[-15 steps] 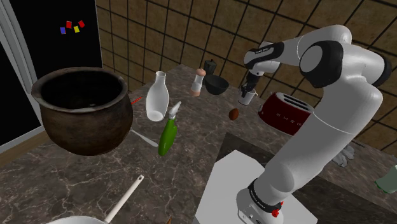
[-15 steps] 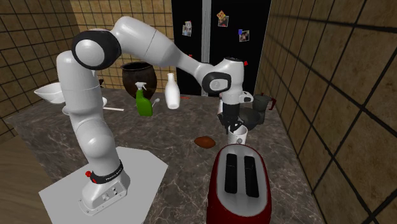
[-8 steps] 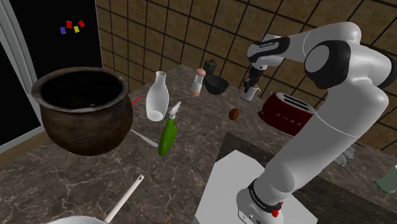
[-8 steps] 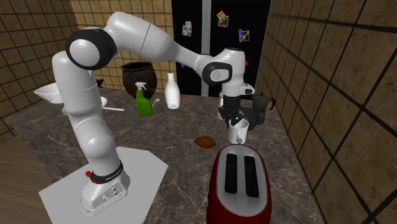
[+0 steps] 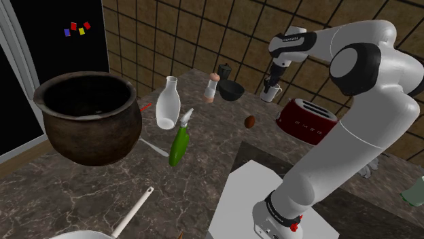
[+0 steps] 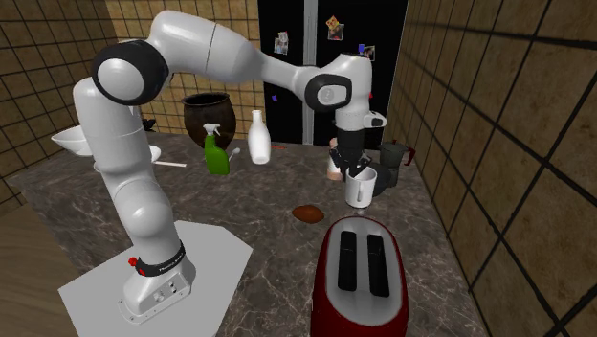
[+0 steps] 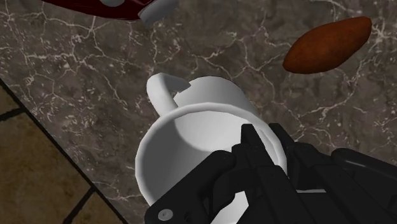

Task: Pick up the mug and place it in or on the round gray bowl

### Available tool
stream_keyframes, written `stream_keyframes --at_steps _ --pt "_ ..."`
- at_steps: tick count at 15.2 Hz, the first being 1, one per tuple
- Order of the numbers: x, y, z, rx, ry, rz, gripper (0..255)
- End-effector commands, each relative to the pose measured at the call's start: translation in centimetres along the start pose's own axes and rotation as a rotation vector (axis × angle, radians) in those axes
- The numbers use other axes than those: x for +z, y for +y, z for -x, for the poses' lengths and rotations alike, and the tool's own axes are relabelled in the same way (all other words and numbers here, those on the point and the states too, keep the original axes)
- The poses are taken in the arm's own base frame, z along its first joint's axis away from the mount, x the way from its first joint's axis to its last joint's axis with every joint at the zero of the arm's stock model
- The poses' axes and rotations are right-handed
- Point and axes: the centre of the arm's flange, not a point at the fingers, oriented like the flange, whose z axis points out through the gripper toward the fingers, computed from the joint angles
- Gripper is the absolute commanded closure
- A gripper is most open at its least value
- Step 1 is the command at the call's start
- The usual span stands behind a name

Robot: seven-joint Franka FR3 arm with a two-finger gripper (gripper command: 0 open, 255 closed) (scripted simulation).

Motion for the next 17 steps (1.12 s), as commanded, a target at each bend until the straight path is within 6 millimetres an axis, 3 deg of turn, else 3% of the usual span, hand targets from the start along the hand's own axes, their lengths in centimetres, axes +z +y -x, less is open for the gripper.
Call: stream_keyframes --at_steps 1,7,17 --pt "-1.0 0.0 0.0 0.0 0.0 0.0 255" --pt "-3.9 0.2 0.0 0.0 0.0 0.0 255" --pt "-5.6 -3.8 -12.5 0.0 0.0 0.0 255"
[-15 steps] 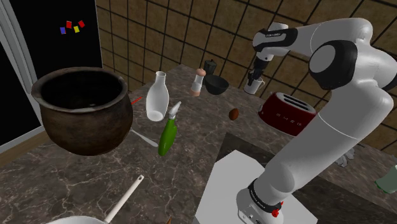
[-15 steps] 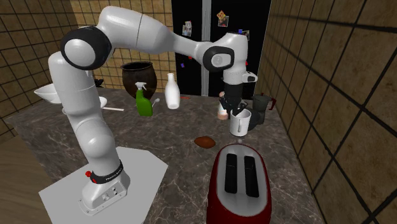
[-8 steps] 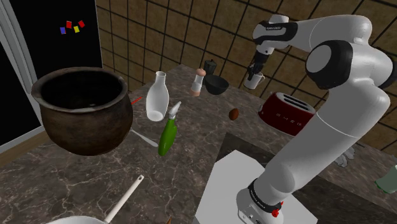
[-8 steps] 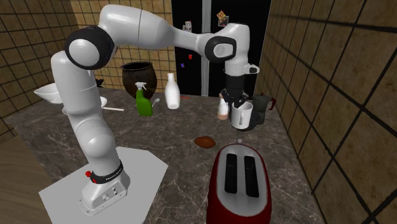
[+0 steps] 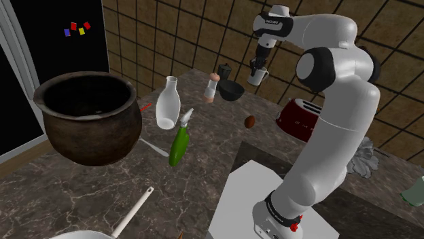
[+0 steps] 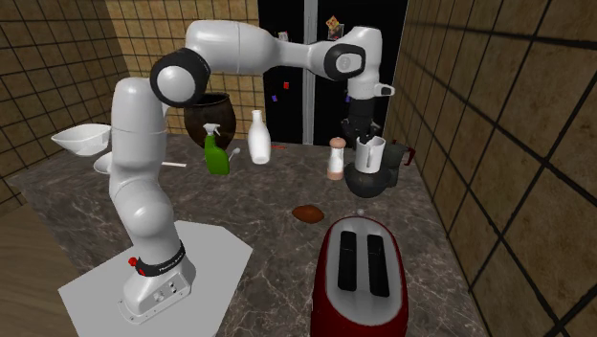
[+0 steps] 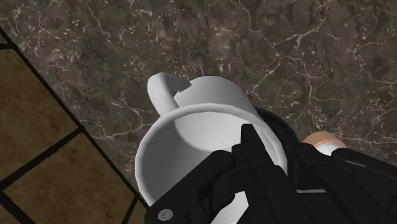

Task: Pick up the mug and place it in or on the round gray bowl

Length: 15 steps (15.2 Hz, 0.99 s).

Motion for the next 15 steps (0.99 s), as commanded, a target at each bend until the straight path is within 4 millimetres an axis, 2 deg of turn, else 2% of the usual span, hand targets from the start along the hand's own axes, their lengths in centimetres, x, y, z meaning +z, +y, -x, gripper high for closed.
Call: stream_keyframes --at_steps 1,7,15 --pt "-0.3 -1.0 -2.7 -0.001 0.001 -0.001 255" --pt "-1.3 -3.3 -10.0 -0.001 0.001 -0.001 255" --pt "2.9 -3.6 -10.0 -0.001 0.001 -0.001 255"
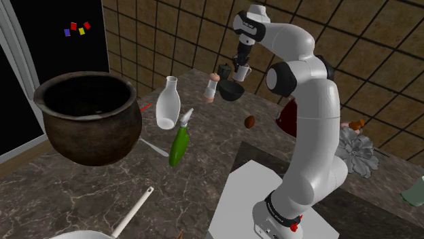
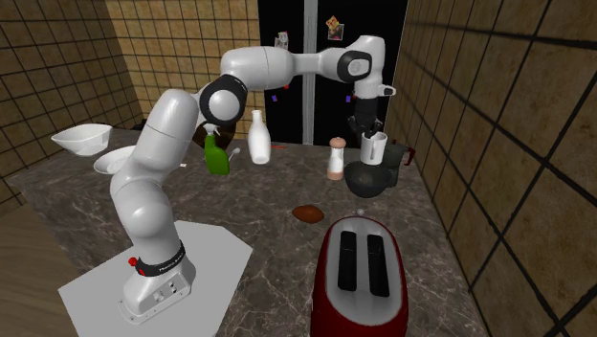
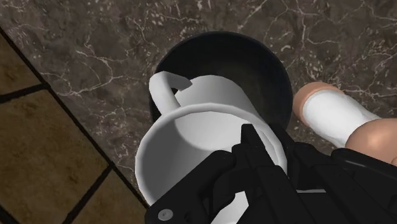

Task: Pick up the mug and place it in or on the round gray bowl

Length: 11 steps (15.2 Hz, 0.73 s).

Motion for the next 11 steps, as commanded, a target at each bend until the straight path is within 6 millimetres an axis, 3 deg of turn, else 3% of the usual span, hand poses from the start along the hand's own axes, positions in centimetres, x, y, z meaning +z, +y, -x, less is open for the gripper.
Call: stream_keyframes --at_steps 1,11 --pt "1.1 -0.1 0.0 0.0 0.001 0.001 255" --pt "5.7 -0.4 0.0 0.0 0.001 0.001 255"
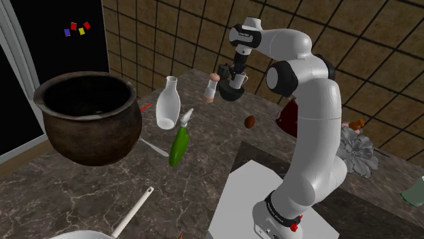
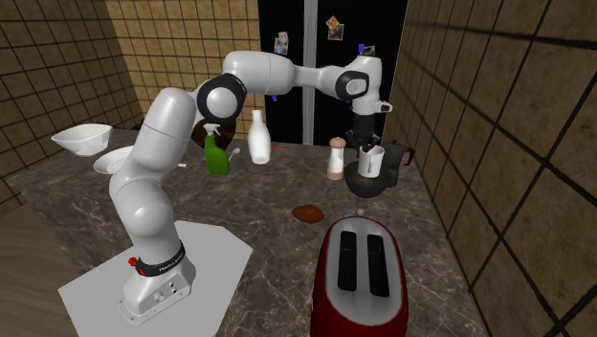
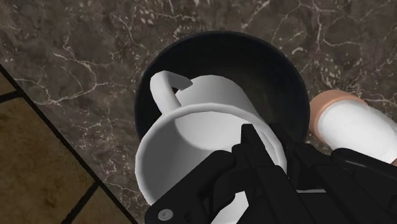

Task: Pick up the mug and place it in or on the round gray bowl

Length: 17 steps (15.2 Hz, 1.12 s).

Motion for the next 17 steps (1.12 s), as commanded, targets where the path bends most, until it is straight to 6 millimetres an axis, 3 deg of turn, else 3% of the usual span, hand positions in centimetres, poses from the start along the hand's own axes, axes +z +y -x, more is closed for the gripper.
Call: stream_keyframes --at_steps 1,6,7,12,16,17 --pt "0.2 0.0 0.1 0.0 0.001 0.0 255" --pt "0.2 0.0 0.0 0.0 0.001 0.0 255" --pt "0.2 0.0 0.1 0.0 0.001 0.0 0" --pt "0.2 0.0 0.0 0.0 0.001 0.0 0" --pt "-4.8 0.0 0.1 0.0 0.001 0.0 0" --pt "-4.8 0.0 0.1 0.0 0.001 0.0 0"
